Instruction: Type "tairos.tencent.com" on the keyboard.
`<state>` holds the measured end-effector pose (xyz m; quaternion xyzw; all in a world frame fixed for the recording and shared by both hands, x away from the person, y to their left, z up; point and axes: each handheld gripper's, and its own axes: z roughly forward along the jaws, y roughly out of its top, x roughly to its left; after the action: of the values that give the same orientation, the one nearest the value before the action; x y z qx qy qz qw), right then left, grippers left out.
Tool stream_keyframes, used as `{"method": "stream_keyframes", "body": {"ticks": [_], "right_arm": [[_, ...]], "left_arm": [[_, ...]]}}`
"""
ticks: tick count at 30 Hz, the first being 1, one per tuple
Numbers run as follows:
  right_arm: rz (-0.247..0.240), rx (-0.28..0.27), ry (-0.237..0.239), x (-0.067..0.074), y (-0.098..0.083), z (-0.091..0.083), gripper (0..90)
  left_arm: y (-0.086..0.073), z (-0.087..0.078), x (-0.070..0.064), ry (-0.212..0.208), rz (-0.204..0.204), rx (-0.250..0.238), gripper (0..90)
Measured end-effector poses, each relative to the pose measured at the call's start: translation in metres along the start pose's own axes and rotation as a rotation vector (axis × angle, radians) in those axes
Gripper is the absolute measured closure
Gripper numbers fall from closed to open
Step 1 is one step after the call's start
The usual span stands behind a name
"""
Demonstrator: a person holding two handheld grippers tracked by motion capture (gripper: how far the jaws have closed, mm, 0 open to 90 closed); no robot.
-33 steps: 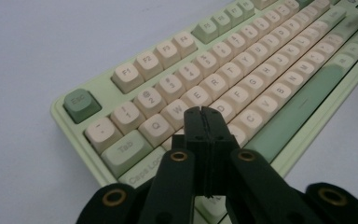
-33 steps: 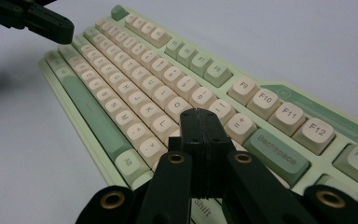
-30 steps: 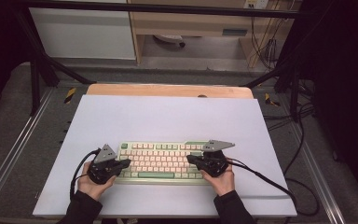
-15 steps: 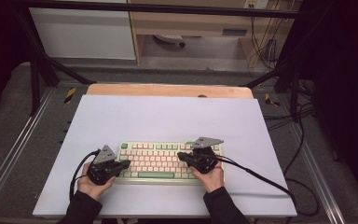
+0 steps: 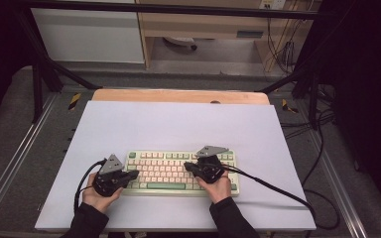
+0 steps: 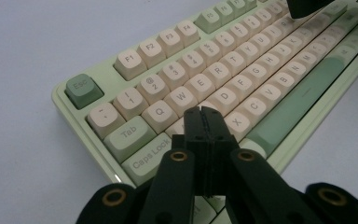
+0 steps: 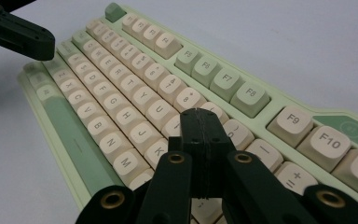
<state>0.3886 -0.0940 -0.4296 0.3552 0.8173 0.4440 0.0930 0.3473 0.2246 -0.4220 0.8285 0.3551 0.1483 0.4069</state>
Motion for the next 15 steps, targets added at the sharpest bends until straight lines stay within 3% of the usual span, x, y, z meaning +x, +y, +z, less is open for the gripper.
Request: {"method": "stream_keyframes", "body": {"ticks": [11,15], "right_arm": [[-0.012,0.035,-0.011,0.0014,-0.0029,0.0078,90.0],[-0.021,0.022,-0.013,0.0017,-0.0025,0.0059,90.0]], "left_arm": [[-0.0001,0.0001,-0.0002,0.001,0.001,0.0,90.0],[-0.0001,-0.0002,-0.0001,0.0,0.0,0.0,90.0]]}}
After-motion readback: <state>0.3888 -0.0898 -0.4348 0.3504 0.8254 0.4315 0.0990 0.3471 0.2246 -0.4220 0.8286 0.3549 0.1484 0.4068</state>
